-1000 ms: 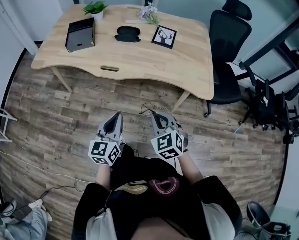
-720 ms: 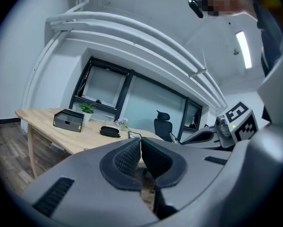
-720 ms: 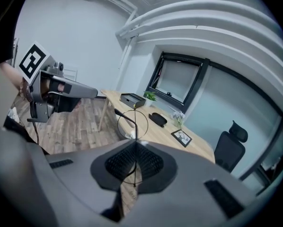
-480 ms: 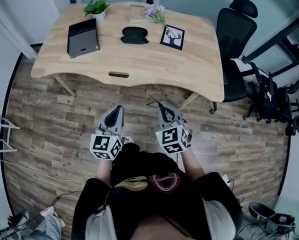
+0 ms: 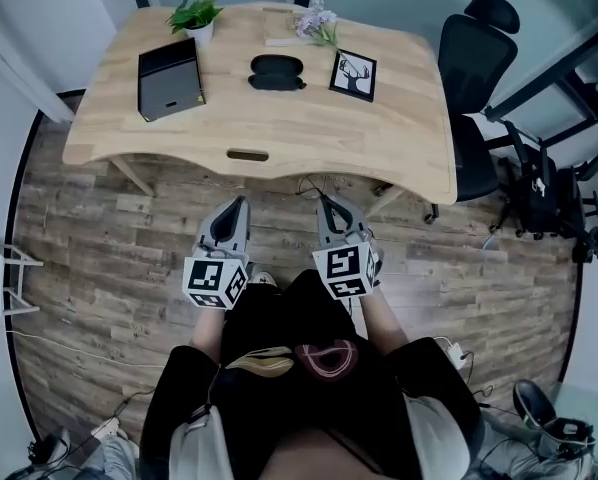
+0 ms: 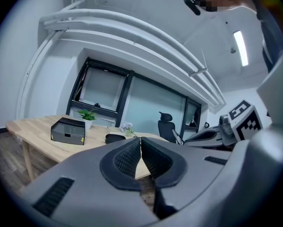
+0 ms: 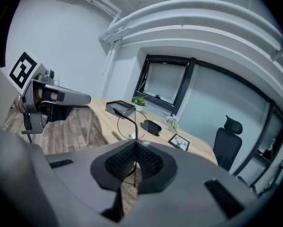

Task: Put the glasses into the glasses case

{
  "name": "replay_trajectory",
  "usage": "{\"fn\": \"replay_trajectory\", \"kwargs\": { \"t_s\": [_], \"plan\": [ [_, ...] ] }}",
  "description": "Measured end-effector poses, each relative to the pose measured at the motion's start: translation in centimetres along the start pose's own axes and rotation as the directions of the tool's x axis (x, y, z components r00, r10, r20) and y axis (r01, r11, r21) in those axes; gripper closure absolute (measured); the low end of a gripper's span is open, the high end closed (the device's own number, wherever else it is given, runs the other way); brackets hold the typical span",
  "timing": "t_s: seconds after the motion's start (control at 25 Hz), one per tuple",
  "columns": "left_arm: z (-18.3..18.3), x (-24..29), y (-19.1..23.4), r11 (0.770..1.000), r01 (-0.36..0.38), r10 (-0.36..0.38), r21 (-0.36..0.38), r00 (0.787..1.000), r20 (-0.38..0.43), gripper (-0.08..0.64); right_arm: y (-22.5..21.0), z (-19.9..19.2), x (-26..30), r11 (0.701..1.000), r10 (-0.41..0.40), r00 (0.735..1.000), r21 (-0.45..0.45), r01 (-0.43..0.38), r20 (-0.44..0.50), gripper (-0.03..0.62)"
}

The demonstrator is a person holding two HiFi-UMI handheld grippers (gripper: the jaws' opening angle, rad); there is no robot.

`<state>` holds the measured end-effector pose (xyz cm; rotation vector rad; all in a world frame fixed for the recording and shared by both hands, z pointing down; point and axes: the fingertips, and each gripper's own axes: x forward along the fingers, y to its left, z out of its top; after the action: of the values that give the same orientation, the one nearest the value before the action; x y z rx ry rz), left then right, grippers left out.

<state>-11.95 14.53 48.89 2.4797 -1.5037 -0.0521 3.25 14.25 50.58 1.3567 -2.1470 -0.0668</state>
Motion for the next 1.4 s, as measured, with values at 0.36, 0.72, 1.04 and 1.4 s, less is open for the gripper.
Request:
{"fn": "replay_trajectory", "kwargs": {
  "t_s": [0.36,0.72,1.04,1.4],
  "plan": [
    [1.0,1.7,1.4,0.999,-0.032,0.033,-0.014,0.999,0.019,0.541,-1.5,0.7,1.9,1.000,-0.009,1.000,0.025,0.009,0.005,0.580],
    [0.3,5.5,3.9,0.991,-0.113,0.113,-0.066,0.994,0.002,0.541,-4.7,1.1,6.8,0.999,0.048,0.999,-0.001,-0.048,-0.008,0.580],
    [-0.1,11.2,5.3,0.984,-0.160,0.157,-0.074,0.986,-0.048,0.541,-7.4,1.7,13.5,0.990,0.130,0.992,-0.057,-0.130,-0.004,0.580],
    [1.1,18.5,4.6,0.983,-0.170,0.168,-0.062,0.985,-0.046,0.541,-11.7,2.5,19.2,0.976,0.215,0.976,-0.049,-0.214,0.020,0.580]
  ]
}}
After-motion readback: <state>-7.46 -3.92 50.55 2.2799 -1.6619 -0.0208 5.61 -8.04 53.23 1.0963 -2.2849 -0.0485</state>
